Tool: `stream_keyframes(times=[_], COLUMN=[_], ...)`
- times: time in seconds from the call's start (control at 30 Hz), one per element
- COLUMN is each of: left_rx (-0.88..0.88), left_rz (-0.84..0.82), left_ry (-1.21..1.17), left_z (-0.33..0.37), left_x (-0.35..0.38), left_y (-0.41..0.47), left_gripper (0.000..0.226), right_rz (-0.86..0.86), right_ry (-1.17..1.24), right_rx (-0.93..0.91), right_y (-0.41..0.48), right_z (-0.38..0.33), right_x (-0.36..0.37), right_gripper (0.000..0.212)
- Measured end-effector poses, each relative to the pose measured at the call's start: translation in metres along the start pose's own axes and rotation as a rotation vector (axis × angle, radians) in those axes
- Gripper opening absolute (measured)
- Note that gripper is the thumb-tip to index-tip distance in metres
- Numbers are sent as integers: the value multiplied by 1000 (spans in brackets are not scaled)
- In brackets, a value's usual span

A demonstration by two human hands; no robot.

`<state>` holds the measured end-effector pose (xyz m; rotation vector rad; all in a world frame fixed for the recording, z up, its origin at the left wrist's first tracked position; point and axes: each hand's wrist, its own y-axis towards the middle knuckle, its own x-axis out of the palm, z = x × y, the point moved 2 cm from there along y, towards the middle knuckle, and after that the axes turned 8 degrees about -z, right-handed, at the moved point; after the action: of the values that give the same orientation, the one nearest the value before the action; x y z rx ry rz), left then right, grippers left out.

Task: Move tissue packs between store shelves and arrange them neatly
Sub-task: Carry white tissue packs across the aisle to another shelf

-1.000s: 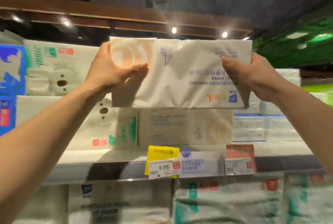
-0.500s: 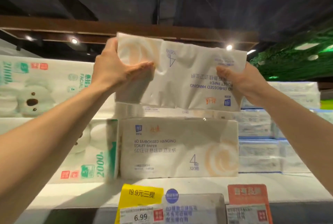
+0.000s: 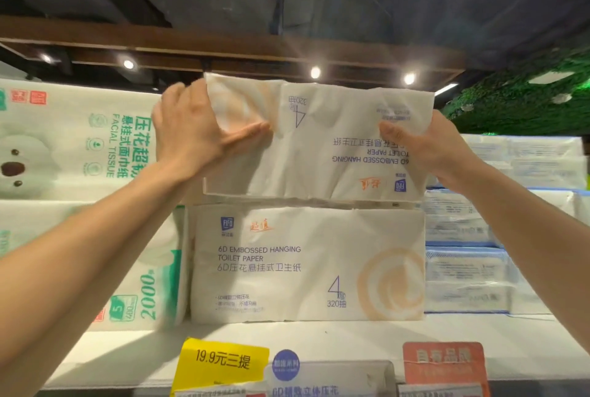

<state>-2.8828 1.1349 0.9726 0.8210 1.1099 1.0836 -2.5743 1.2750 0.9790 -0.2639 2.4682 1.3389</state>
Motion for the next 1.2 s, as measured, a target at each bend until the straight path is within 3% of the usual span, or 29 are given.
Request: stream_keyframes(times=[0.07,0.13,0.27,0.3,0.5,0.7,0.83,1.0,1.2], left_rx=[-7,-22,2,21,75,73,69,103,145], left_rz=[-23,-43,-40,-33,-26,-41,-56,-66,-133], left_ry=[114,122,135,143,205,267,288,342,376], left_z=[-10,-16,-15,-15,-18,-14,-16,-9,-3], left_x=[8,14,17,18,26,26,23,22,17], left_y=[0,-1,-5,-5,-1,0,-4,-15,-28], left_gripper=[126,129,124,123,105,101,109,110,113], right_rz=[-6,-1,57,64,132,90,70,90,111], right_ry=[-63,-85,-89,-107,-287,-291,-288,-273,-294], right_rx=[-17,-30,56,71,169,244,249,211,151], right_y=[3,6,11,13,4,5,8,-1,-18], right_z=[5,13,31,36,43,42,45,45,35], right_x=[4,10,20,21,36,35,30,36,35], right_gripper=[27,37,96,103,78,77,80,105,79])
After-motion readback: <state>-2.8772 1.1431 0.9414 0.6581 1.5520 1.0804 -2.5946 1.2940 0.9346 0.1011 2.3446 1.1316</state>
